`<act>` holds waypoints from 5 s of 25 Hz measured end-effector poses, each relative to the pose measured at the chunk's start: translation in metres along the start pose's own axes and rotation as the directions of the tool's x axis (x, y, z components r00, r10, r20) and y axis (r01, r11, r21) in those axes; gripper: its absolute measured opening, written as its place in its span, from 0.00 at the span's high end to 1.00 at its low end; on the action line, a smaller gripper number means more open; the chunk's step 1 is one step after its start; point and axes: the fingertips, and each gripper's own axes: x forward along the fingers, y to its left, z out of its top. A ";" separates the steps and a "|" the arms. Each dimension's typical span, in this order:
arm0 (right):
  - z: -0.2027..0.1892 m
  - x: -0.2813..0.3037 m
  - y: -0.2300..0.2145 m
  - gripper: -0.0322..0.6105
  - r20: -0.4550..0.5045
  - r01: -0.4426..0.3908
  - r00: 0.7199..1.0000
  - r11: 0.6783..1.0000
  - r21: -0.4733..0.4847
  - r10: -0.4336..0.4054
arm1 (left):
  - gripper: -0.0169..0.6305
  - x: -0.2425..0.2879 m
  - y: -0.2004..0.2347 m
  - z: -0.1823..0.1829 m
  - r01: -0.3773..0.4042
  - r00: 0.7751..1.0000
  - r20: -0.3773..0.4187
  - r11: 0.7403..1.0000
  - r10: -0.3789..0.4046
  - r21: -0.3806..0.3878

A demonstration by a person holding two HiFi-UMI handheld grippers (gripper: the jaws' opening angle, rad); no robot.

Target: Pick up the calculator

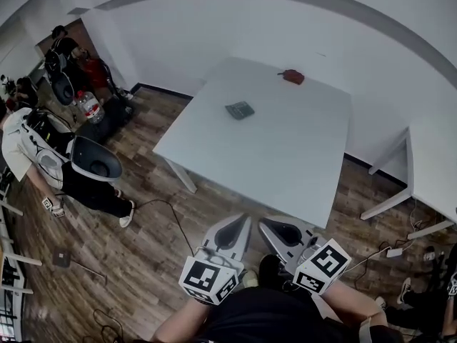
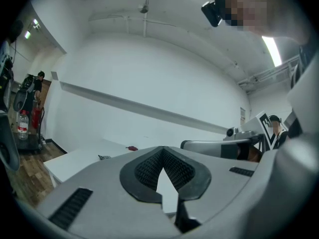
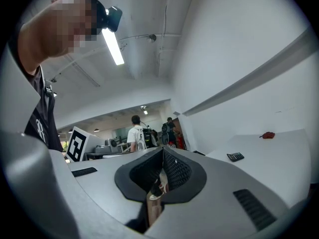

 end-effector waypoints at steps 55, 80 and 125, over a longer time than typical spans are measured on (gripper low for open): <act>0.002 0.321 -0.321 0.93 -0.159 0.362 0.928 0.917 0.168 -0.337 | 0.96 0.377 0.447 -0.176 -0.084 0.883 -0.468 0.966 -0.042 -0.245; 0.001 0.311 -0.369 0.93 -0.174 0.507 0.861 0.839 0.196 -0.479 | 0.77 0.442 0.487 -0.280 -0.377 0.817 -0.556 0.591 -0.151 -0.713; 0.044 0.293 -0.313 0.93 -0.036 0.309 0.951 0.949 0.057 -0.307 | 0.89 0.349 0.422 -0.090 -0.137 0.956 -0.275 0.676 -0.101 -0.724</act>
